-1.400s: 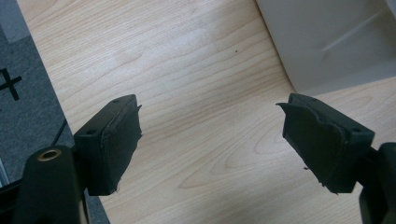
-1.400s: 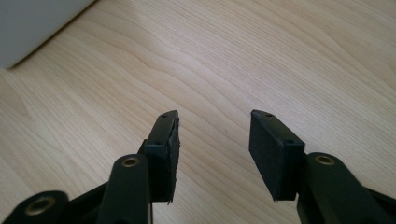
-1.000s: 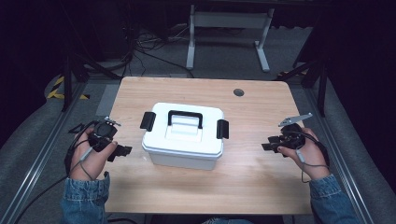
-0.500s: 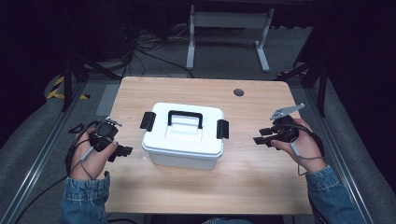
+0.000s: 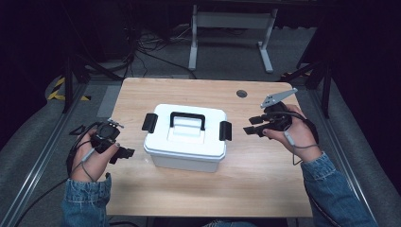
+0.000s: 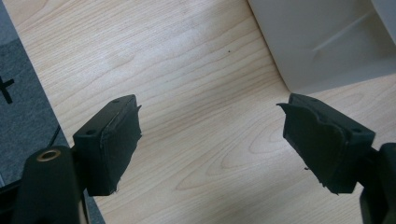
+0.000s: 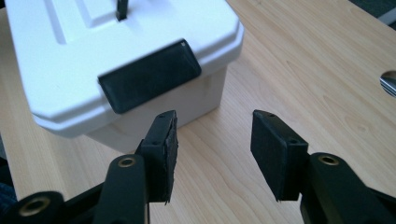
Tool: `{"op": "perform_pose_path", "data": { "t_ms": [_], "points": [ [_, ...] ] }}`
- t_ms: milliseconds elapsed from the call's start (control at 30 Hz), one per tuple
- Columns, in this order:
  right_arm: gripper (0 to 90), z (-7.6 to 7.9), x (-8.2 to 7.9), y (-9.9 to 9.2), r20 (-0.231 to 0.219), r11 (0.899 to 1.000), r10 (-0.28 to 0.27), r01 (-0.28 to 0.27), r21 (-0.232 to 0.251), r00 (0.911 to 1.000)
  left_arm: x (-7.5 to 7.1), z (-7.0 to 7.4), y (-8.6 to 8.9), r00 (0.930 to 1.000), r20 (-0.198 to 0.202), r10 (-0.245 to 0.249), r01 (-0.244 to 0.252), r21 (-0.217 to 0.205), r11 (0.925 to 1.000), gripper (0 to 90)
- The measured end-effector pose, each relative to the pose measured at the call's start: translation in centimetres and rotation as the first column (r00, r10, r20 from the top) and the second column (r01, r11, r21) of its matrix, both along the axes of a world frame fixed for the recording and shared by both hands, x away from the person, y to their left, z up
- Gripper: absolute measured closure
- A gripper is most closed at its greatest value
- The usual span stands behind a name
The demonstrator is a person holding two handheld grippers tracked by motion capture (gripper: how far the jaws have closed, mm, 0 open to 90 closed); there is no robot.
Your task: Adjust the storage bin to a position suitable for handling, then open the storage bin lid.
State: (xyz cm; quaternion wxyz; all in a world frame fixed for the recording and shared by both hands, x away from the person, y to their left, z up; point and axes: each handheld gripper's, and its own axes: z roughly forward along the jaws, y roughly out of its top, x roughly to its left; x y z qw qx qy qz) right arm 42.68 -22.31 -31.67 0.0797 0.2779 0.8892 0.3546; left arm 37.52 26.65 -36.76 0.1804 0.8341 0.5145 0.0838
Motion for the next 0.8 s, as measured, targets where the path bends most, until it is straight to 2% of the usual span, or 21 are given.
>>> {"op": "perform_pose_path", "data": {
  "t_ms": [300,467,733,800],
  "points": [
    [52.5,1.8,0.6,2.2,0.012,0.999,0.044,-0.044,0.015,0.999,0.5,0.0,-0.2,1.0,-0.004,-0.002,0.002,0.003,1.0,19.6],
    [52.5,2.3,1.4,3.8,0.0,0.997,0.068,-0.068,0.031,0.9977,0.6,0.0,-0.1,1.0,-0.001,-0.006,0.006,0.001,1.0,19.5],
    [52.4,2.8,2.1,6.0,0.0,0.992,0.113,-0.112,0.053,0.9936,0.5,0.1,0.0,1.0,-0.002,-0.001,0.001,-0.002,1.0,19.4],
    [52.1,2.9,2.4,7.1,0.009,0.99,0.128,-0.128,0.055,0.9917,0.4,0.2,0.1,1.0,0.005,0.004,-0.003,-0.008,1.0,19.4]
  ]
}}
